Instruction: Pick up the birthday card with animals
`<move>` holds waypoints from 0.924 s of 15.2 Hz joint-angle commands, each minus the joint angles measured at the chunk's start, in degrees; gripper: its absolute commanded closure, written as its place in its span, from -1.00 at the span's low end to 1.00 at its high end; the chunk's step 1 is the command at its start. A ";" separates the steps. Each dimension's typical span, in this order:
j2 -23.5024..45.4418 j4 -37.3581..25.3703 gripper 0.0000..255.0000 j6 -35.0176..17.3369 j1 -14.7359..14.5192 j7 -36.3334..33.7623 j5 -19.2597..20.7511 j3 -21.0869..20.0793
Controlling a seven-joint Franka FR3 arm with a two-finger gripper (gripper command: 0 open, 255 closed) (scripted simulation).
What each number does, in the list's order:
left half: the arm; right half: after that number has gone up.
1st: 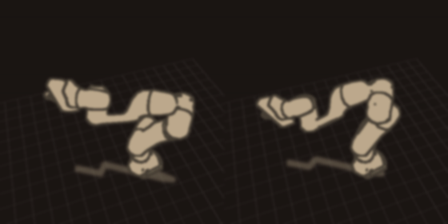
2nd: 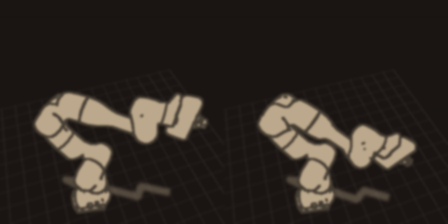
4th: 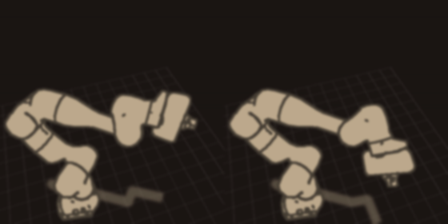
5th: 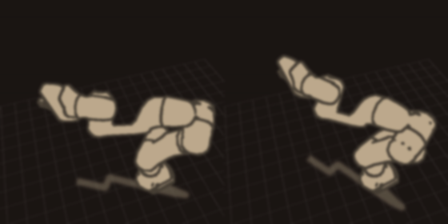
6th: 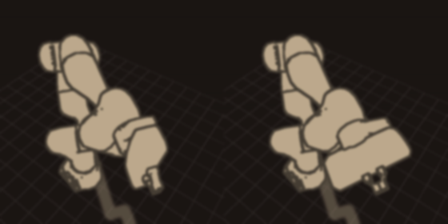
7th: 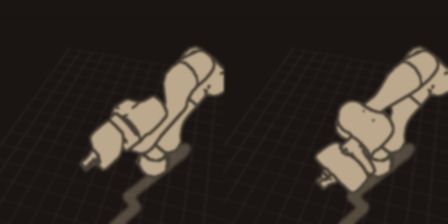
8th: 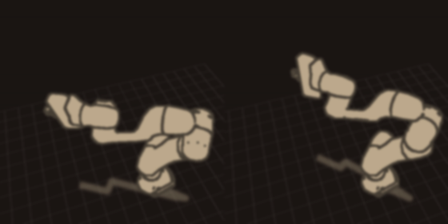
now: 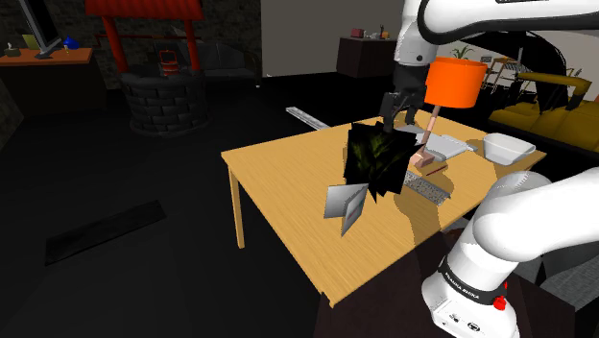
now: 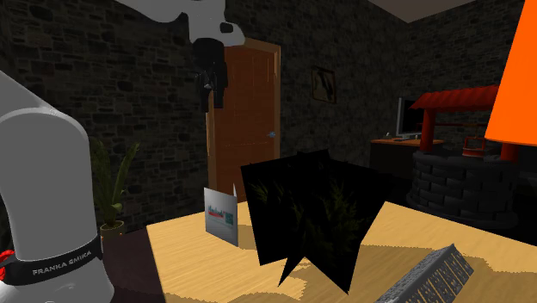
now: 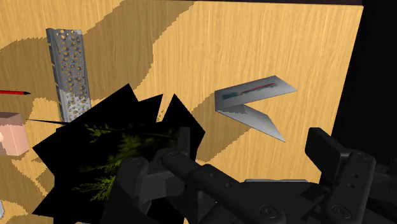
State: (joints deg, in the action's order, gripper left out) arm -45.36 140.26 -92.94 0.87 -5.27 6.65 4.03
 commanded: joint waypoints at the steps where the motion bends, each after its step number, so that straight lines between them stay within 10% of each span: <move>1: 0.00 0.00 -1.00 0.00 0.00 0.00 0.00 0.00; 14: 12.91 16.60 -1.00 -29.43 1.60 -6.84 4.08 -1.15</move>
State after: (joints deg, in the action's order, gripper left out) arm -33.75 156.13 -120.09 2.23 -11.58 10.27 2.93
